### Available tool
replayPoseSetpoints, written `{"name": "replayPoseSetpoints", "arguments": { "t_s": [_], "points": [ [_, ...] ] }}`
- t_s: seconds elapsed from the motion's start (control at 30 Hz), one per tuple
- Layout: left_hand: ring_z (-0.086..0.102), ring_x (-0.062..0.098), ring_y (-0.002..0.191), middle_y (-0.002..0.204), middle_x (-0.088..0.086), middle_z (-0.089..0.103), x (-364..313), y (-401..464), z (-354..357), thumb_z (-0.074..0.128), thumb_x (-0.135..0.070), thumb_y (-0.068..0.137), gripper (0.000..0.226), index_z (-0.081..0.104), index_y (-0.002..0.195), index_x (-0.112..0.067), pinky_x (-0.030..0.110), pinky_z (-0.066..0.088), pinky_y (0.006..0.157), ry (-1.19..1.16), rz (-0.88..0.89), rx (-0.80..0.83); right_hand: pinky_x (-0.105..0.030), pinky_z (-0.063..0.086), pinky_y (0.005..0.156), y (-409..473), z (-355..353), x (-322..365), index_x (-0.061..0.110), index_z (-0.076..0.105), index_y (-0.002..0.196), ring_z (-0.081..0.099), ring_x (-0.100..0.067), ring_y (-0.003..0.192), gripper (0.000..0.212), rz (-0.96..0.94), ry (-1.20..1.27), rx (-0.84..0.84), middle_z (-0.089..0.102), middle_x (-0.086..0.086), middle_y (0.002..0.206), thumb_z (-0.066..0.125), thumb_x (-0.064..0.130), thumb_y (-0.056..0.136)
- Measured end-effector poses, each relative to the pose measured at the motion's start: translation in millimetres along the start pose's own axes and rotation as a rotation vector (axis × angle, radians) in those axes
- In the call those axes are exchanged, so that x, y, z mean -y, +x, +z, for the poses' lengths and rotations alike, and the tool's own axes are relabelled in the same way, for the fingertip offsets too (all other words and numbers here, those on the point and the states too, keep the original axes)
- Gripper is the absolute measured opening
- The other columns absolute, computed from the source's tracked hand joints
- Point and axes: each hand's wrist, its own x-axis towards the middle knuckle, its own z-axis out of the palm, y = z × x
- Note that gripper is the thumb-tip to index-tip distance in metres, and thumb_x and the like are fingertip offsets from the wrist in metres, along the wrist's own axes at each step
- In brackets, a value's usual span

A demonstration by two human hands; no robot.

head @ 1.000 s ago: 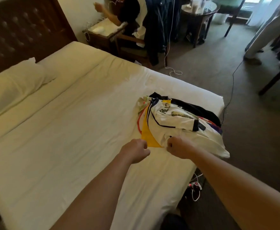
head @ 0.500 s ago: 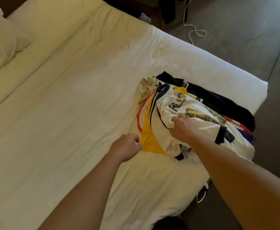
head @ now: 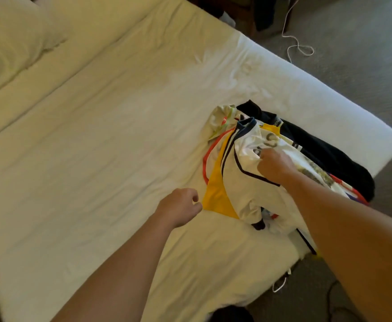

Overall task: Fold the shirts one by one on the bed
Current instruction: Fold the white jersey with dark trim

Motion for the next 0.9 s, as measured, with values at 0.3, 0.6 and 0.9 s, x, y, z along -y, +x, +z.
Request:
{"name": "replayPoseSetpoints", "arguments": {
  "t_s": [0.3, 0.6, 0.9],
  "points": [
    [0.059, 0.023, 0.116, 0.124, 0.000, 0.066, 33, -121, -42, 0.056, -0.046, 0.098, 0.038, 0.057, 0.130, -0.026, 0.040, 0.051, 0.094, -0.054, -0.014, -0.139, -0.030, 0.039, 0.067, -69, -144, 145, 0.015, 0.029, 0.066, 0.064, -0.027, 0.096, 0.043, -0.509, -0.608, 0.192, 0.064, -0.014, 0.104, 0.047, -0.005, 0.099],
    [0.038, 0.031, 0.141, 0.155, 0.010, 0.037, 124, -271, -40, 0.075, -0.047, 0.086, 0.093, 0.023, 0.158, -0.020, 0.045, 0.038, 0.109, -0.442, -0.022, -0.517, -0.029, 0.050, 0.093, -200, -208, 317, 0.006, 0.068, 0.111, 0.065, -0.024, 0.102, 0.022, -0.701, -0.421, -0.134, 0.070, -0.009, 0.111, 0.050, 0.009, 0.099],
    [0.059, 0.029, 0.080, 0.079, 0.006, 0.061, 195, -404, -76, 0.055, -0.011, 0.099, 0.028, 0.058, 0.072, -0.018, 0.043, 0.048, 0.074, -0.676, 0.167, -0.873, -0.029, 0.051, 0.081, -301, -235, 411, -0.001, 0.069, 0.107, 0.060, -0.021, 0.093, 0.024, -0.567, 0.292, -0.325, 0.067, -0.012, 0.103, 0.049, 0.005, 0.096]
  ]
}}
